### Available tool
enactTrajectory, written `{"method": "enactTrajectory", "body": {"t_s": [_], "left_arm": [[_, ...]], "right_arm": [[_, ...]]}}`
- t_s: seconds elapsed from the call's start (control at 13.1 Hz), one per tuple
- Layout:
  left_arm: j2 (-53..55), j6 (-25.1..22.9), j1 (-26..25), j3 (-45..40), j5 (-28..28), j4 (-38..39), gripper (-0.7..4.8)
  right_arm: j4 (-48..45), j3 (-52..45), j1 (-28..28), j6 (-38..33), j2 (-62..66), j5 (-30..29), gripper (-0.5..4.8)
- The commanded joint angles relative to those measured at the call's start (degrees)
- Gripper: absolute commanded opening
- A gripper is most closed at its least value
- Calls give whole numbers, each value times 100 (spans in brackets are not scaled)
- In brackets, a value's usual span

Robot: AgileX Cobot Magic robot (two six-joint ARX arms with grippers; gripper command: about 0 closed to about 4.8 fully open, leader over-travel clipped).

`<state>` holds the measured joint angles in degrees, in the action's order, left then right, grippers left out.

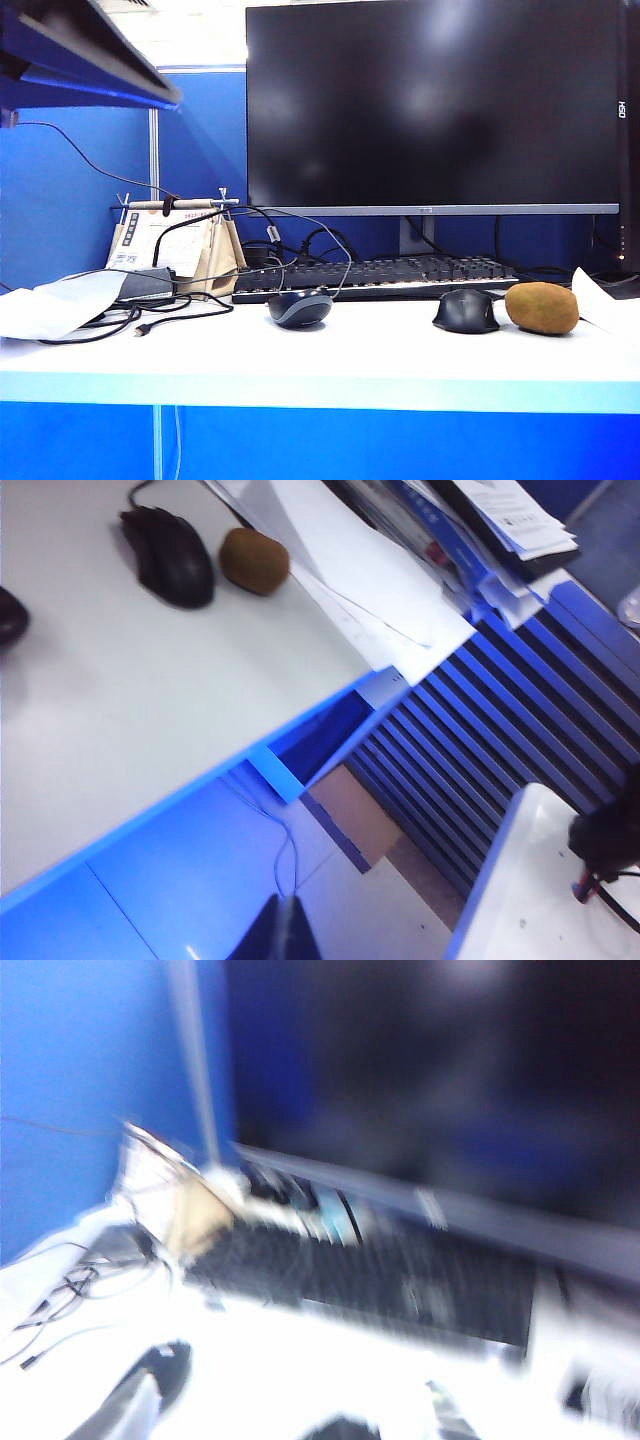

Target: Pick up the kiwi and place it near the upside-down mouse.

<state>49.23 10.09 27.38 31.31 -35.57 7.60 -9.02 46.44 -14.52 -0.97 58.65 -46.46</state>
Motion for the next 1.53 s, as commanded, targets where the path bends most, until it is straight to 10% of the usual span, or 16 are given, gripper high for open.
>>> {"method": "enactTrajectory", "body": {"t_s": [0.08, 0.46, 0.76, 1.53], "left_arm": [[0, -24, 4, 15, -66, 55, -1], [-15, -210, 42, 15, -177, 280, -1], [-15, -560, 42, 15, -157, 345, -1], [-15, -984, 42, 15, -177, 352, -1]], "right_arm": [[-385, 11, -278, 291, 761, -251, 326], [-1554, 20, 15, 739, 3093, 157, 442], [-1554, 22, 879, 2354, 3676, 994, 442], [-1053, 166, 1187, 2494, 4784, 1591, 440]]}}
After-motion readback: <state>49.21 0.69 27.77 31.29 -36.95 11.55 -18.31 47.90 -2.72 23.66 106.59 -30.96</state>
